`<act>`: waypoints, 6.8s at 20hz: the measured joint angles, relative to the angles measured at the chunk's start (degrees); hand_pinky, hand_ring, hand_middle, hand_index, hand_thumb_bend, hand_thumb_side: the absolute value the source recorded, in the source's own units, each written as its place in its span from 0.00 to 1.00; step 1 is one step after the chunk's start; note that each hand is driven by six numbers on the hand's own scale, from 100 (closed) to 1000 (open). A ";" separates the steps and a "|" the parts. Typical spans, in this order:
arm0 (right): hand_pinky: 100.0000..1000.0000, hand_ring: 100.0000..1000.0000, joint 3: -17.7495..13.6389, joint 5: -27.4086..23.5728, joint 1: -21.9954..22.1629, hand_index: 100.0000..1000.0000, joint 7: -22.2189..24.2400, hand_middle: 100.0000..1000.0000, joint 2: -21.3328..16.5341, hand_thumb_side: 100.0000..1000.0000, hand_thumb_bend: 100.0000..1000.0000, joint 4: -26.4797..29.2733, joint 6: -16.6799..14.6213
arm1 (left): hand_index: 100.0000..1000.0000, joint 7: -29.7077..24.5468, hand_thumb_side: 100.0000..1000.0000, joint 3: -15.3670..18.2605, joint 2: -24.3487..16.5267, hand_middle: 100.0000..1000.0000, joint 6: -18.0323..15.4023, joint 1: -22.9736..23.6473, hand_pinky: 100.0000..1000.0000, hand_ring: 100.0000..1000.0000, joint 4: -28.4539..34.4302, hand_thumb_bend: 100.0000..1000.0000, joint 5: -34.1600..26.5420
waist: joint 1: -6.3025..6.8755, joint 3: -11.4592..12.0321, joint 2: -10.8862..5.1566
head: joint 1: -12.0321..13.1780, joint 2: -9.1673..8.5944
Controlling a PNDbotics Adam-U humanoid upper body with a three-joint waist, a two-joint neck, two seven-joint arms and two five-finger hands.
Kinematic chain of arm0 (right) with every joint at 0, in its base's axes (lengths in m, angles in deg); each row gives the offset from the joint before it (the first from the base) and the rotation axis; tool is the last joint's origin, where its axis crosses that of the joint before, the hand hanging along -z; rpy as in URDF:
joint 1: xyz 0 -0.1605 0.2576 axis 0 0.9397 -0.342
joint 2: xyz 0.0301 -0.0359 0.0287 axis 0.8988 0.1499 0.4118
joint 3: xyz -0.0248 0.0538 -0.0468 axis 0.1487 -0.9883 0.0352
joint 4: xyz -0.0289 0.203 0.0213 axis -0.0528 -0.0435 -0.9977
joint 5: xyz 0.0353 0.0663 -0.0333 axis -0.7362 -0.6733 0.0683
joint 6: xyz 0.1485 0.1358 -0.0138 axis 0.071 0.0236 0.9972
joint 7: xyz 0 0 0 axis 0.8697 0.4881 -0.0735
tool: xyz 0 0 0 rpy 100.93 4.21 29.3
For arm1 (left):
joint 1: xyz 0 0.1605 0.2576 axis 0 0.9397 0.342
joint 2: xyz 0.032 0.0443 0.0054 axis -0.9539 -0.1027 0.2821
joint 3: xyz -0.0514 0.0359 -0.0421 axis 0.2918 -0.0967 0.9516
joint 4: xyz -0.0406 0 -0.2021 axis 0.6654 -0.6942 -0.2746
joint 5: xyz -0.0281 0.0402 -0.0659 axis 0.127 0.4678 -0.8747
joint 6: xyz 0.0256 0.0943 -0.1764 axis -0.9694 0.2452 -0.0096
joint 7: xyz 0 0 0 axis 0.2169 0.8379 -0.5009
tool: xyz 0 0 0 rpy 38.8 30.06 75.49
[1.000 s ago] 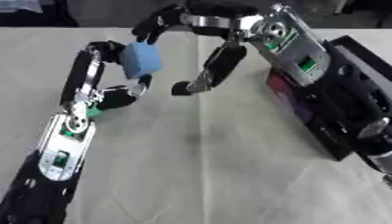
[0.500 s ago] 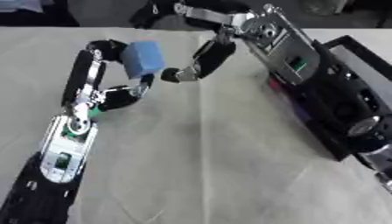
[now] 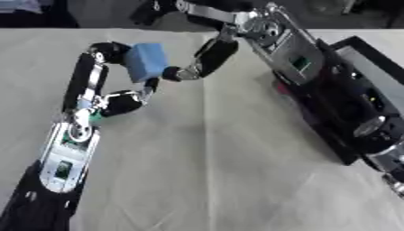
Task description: Pick up the objects with one hand, pass them to the other hand, and then place them into the box on the other side of the table.
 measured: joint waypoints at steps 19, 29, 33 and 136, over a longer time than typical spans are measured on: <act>0.88 0.77 0.39 2.27 0.44 0.83 -1.25 0.73 0.25 0.00 0.29 -4.64 -2.55 | 0.40 2.63 0.00 -1.05 0.53 0.37 -6.10 -0.05 0.68 0.51 0.14 0.00 -6.25 | -0.02 0.61 0.01 | -0.73 0.00; 0.87 0.75 0.39 -0.04 -0.02 0.82 -1.55 0.71 0.44 0.00 0.23 -5.10 -1.42 | 0.40 2.27 0.00 -1.43 1.48 0.37 -6.31 -0.59 0.68 0.51 -0.79 0.00 -6.58 | -0.02 0.84 0.35 | -1.02 0.00; 0.87 0.74 0.40 -0.40 -0.02 0.80 -1.33 0.68 0.45 0.00 0.23 -5.31 -0.85 | 0.40 2.35 0.00 -1.43 1.61 0.37 -6.25 -0.76 0.68 0.51 -1.12 0.00 -6.76 | -0.02 0.87 0.38 | -1.20 0.00; 0.94 0.86 -22.34 5.89 30.96 0.96 -19.11 0.83 -29.74 0.44 0.00 -9.57 -7.04 | 0.79 5.64 0.42 2.14 -4.11 0.71 1.62 3.45 0.84 0.76 -1.88 0.67 -4.25 | 0.97 -3.15 0.40 | -9.48 0.01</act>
